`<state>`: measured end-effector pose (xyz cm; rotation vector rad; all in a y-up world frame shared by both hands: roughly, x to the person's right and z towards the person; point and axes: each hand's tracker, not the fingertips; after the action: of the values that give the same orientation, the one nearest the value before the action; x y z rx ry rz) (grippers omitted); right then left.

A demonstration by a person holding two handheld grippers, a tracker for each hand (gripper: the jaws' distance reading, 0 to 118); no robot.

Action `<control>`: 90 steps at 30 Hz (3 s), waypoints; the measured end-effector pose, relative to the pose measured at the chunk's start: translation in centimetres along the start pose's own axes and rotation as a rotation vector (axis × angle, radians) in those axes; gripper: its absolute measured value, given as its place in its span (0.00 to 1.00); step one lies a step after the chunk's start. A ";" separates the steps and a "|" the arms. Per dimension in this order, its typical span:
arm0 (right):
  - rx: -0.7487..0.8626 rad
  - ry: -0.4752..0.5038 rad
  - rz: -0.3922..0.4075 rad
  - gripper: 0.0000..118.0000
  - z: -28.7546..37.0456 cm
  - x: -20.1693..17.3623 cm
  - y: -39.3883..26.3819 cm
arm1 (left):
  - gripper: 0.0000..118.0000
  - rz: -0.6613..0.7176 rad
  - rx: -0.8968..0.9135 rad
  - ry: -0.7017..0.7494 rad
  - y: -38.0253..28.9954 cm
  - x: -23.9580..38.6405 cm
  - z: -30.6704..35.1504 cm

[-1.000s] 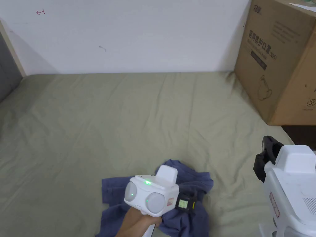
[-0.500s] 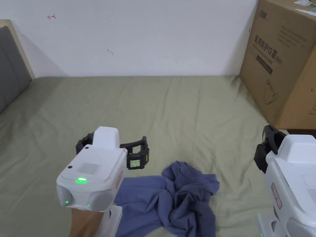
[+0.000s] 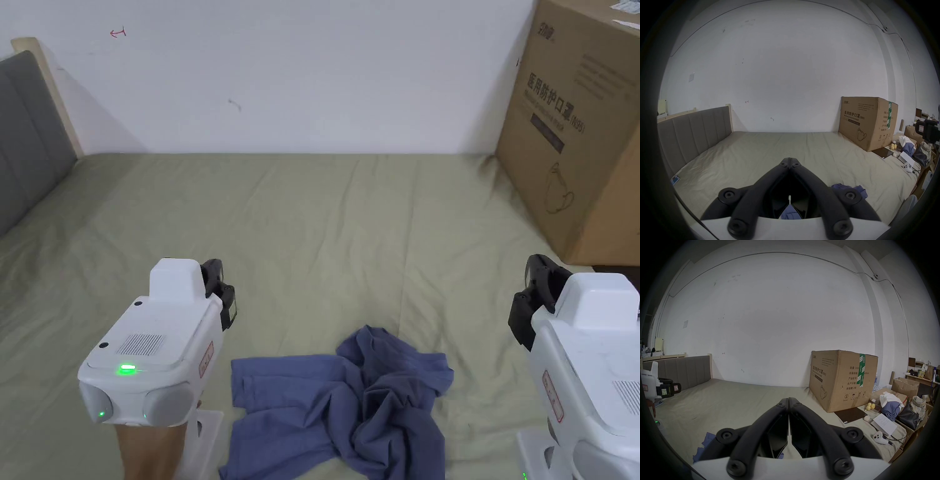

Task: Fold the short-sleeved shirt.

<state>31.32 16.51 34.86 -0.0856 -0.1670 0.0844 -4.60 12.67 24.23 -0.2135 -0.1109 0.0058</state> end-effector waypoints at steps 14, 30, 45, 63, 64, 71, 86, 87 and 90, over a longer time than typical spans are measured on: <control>-0.041 0.014 -0.003 0.00 -0.7 -0.4 -1.5 | 0.00 0.137 -0.616 -0.055 -10.4 -1.7 -0.5; -0.119 0.052 0.003 0.00 -2.2 -0.7 -4.1 | 0.52 0.108 -0.861 -0.026 -18.3 2.4 -0.9; -0.650 0.168 -0.087 0.89 -15.7 0.2 -11.8 | 0.07 0.169 -0.699 -0.115 -14.1 1.2 -0.1; -0.961 0.223 0.033 0.03 -23.1 -2.6 -19.7 | 0.06 0.197 -0.688 -0.153 -14.2 0.7 -0.5; -0.927 0.226 0.052 0.03 -22.6 -2.5 -19.0 | 0.06 0.205 -0.685 -0.156 -14.0 0.6 -0.5; -0.684 0.244 0.007 0.03 -19.6 2.1 -11.0 | 0.06 0.271 -0.582 -0.167 -10.3 -0.3 -0.5; -0.310 0.146 -0.080 0.03 -16.3 8.3 9.4 | 0.06 0.132 -0.236 -0.017 9.3 -8.4 -7.6; -0.296 0.147 -0.084 0.03 -16.6 8.4 10.4 | 0.06 0.108 -0.221 0.001 10.6 -9.0 -8.6; -0.250 0.130 -0.091 0.03 -17.9 8.8 12.9 | 0.06 0.069 -0.192 0.043 14.4 -9.7 -10.7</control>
<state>41.99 28.68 17.54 -0.3319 -0.0504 -0.0332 -13.00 24.30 9.74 -0.4089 -0.0614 0.0593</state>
